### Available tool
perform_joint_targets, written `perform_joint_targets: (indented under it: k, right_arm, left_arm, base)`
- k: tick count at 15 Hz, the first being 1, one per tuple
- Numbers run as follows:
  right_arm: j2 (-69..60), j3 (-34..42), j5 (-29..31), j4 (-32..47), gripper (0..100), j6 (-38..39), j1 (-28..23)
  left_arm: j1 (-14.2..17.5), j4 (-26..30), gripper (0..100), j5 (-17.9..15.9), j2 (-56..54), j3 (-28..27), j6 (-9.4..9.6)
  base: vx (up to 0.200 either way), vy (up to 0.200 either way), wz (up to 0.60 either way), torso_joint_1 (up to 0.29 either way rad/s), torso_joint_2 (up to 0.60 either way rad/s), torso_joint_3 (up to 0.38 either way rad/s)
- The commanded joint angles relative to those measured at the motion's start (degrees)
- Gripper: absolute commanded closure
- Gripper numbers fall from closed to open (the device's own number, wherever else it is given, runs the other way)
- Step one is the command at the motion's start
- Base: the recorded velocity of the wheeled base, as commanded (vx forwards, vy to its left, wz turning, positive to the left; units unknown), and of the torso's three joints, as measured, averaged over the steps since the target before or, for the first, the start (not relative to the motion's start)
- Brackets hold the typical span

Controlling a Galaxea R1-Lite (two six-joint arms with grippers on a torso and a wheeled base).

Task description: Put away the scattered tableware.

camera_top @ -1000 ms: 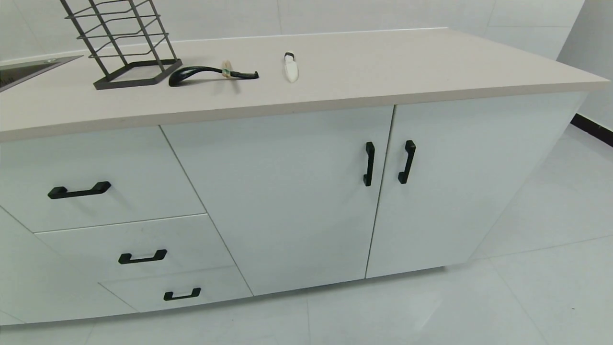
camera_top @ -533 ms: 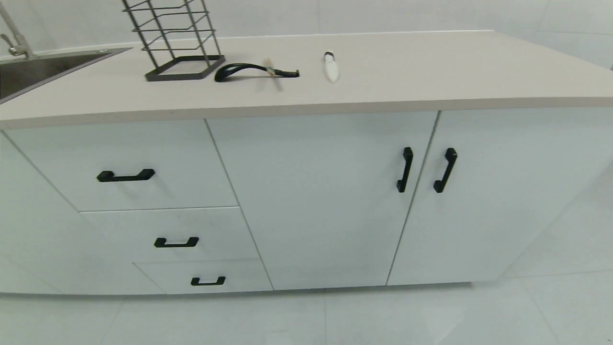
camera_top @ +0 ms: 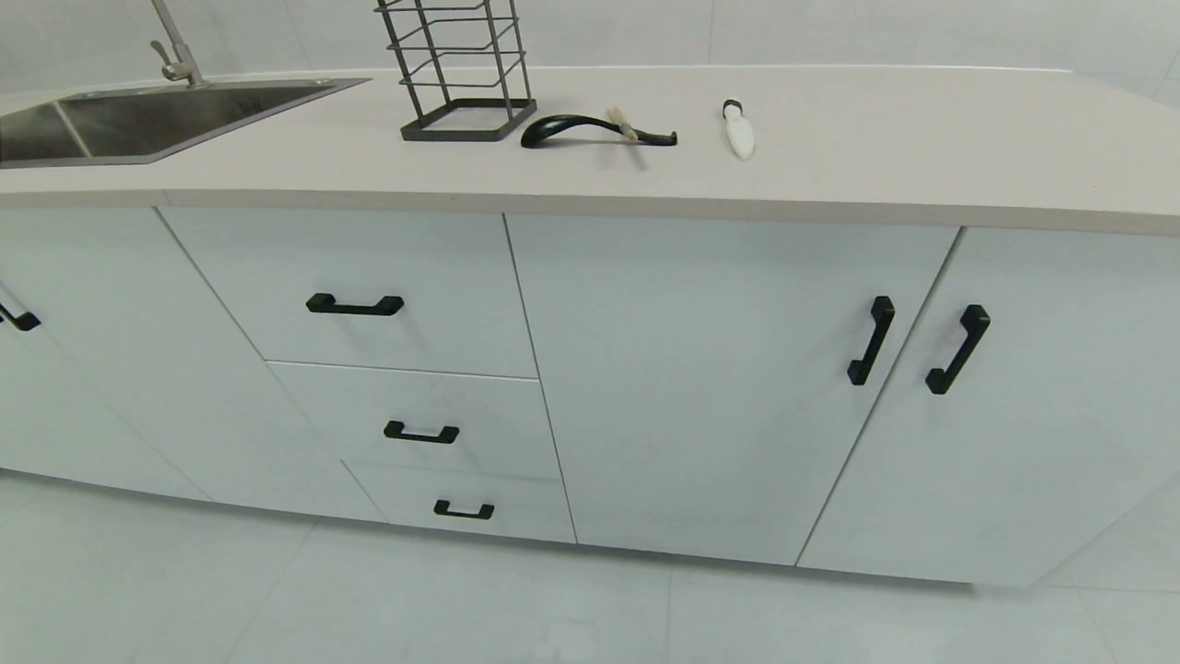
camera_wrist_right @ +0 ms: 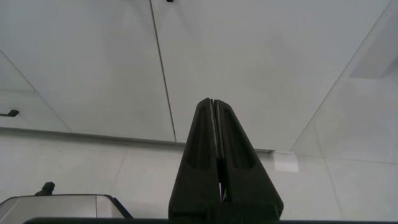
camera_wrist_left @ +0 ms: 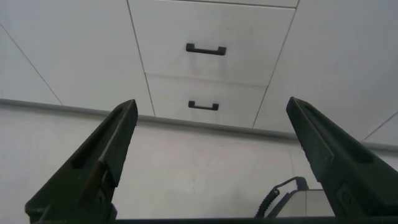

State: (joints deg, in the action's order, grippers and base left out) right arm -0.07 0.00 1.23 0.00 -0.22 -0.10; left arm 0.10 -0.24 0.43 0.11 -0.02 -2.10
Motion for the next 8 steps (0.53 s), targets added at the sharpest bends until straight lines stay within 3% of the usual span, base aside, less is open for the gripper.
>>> perform_joint_targets:
  k: [1,6,8]
  right_arm:
    - [0.07,0.0,0.0,0.0,100,-0.04,0.01]
    - [0.07,0.0,0.0,0.0,100,-0.04,0.01]
    - [0.07,0.0,0.09,0.0,100,0.04,0.01]
  left_arm:
    - [-0.01,-0.02,0,0.01,-0.02,0.02,-0.01]
    - [-0.01,-0.02,0,0.01,-0.02,0.02,-0.01]
    - [-0.01,-0.02,0,0.01,-0.02,-0.06,-0.1]
  base:
    - [0.0,0.2,0.0,-0.012,0.01,0.012]
    - [0.0,0.2,0.0,0.008,0.0,0.004]
    - [0.0,0.0,0.0,0.0,0.0,0.0]
